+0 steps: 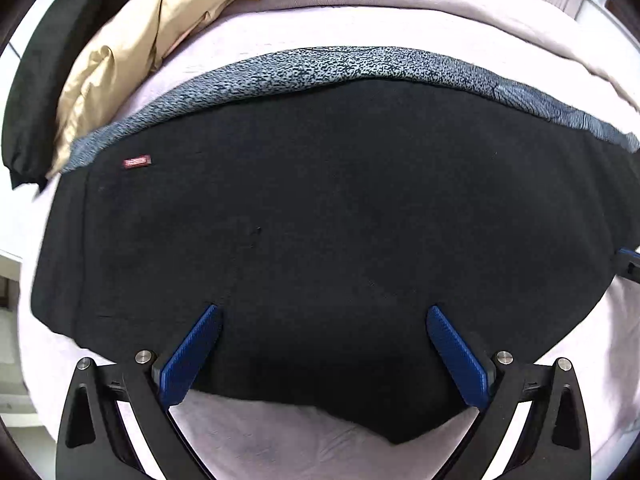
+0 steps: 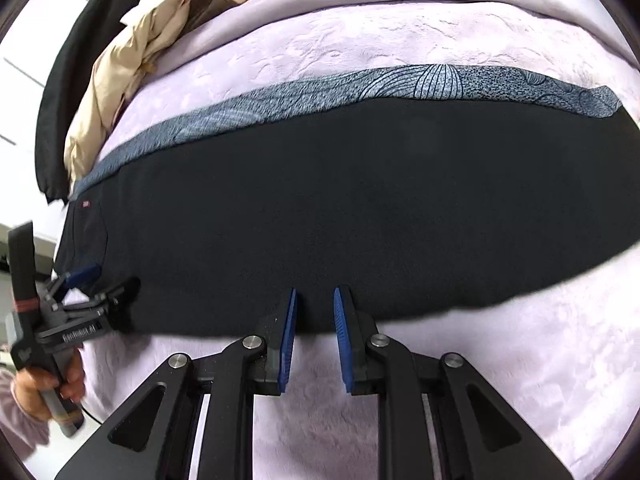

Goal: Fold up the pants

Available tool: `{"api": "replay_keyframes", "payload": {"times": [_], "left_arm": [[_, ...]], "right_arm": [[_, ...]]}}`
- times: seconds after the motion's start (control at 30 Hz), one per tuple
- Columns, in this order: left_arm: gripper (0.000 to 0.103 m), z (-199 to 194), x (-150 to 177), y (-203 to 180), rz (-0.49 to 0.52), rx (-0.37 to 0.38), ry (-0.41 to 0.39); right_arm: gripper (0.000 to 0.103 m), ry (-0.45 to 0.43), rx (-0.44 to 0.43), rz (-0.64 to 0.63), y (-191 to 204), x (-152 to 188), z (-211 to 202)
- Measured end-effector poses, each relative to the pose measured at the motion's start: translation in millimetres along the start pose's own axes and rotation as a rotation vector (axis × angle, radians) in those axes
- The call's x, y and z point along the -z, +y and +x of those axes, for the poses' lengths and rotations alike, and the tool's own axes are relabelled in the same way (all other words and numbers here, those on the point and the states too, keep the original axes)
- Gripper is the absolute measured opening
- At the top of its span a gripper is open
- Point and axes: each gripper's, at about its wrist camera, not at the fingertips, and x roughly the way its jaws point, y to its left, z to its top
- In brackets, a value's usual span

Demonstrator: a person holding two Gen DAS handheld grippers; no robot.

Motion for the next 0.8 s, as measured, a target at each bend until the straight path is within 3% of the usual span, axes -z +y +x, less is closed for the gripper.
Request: {"api": "replay_keyframes", "payload": {"times": [0.2, 0.3, 0.37, 0.4, 0.57, 0.8], "left_arm": [[0.103, -17, 4, 5, -0.043, -0.022, 0.058], [0.103, -37, 9, -13, -0.029, -0.020, 0.101], [0.103, -50, 7, -18, 0.003, -0.024, 0.106], [0.103, -57, 6, -21, 0.015, -0.019, 0.111], [0.103, -89, 0, -29, 0.050, 0.019, 0.130], [0.103, -127, 9, -68, 0.104, 0.086, 0.128]], "right_arm": [[0.023, 0.062, 0.046, 0.074, -18, 15, -21], [0.026, 0.062, 0.037, 0.113, -19, 22, -35], [0.042, 0.064, 0.036, 0.136, -26, 30, -49], [0.044, 0.065, 0.041, 0.146, -30, 33, -54], [0.045, 0.084, 0.063, 0.205, -33, 50, -71], [0.045, 0.079, 0.045, 0.341, -47, 79, -91]]}}
